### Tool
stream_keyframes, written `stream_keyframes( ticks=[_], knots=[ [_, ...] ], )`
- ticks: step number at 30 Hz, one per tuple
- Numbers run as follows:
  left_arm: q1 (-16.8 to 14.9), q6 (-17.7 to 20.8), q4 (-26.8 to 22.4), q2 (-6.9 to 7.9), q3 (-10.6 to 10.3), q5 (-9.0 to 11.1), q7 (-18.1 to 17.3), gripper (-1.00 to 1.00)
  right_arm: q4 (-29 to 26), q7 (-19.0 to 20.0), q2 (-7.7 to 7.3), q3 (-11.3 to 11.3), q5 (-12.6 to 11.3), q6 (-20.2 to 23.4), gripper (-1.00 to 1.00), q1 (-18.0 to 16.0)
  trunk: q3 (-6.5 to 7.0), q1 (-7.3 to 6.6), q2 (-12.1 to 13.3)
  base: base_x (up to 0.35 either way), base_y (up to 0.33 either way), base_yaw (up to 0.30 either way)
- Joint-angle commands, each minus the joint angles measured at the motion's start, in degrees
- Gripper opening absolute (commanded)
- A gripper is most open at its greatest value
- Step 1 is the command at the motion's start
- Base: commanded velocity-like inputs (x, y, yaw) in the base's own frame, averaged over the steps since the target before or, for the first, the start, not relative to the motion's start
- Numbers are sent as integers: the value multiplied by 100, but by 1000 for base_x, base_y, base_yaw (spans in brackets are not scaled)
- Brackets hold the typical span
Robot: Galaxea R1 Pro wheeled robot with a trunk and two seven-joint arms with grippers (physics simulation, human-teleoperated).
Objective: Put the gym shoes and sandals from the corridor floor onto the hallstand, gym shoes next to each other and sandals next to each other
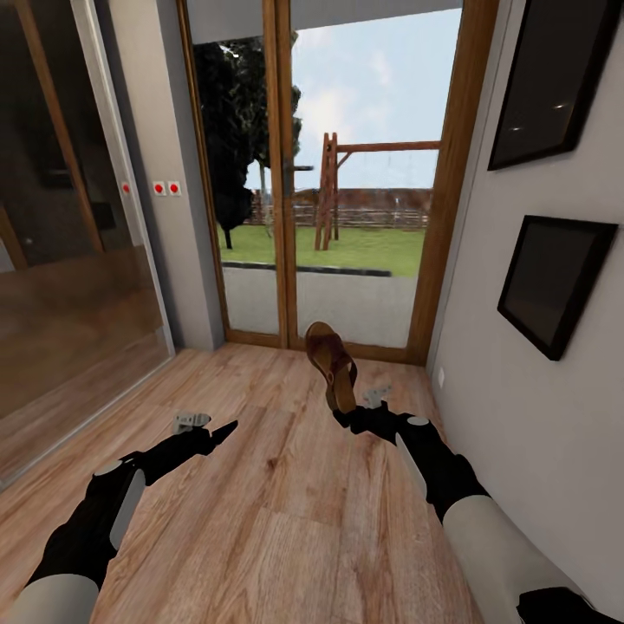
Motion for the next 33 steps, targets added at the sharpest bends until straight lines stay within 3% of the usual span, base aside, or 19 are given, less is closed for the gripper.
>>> stream_keyframes(
  ticks=[1, 15, 33],
  knots=[
    [-3, 55, 0, 1, 6, 49, -17, 100, -10, 26, 2, -10, 39, 28, -100, -3, -6, -1, -2, 62, 52, 0],
    [-3, 55, 0, -1, 8, 49, -17, 100, -35, 17, 2, -9, 52, 28, -100, -2, -3, -1, -2, 104, 150, 9],
    [-3, 54, 0, -3, -1, 49, -16, 100, -34, 17, 10, -8, 62, 28, -100, -3, 81, -1, -2, 1, 3, 226]
  ],
)
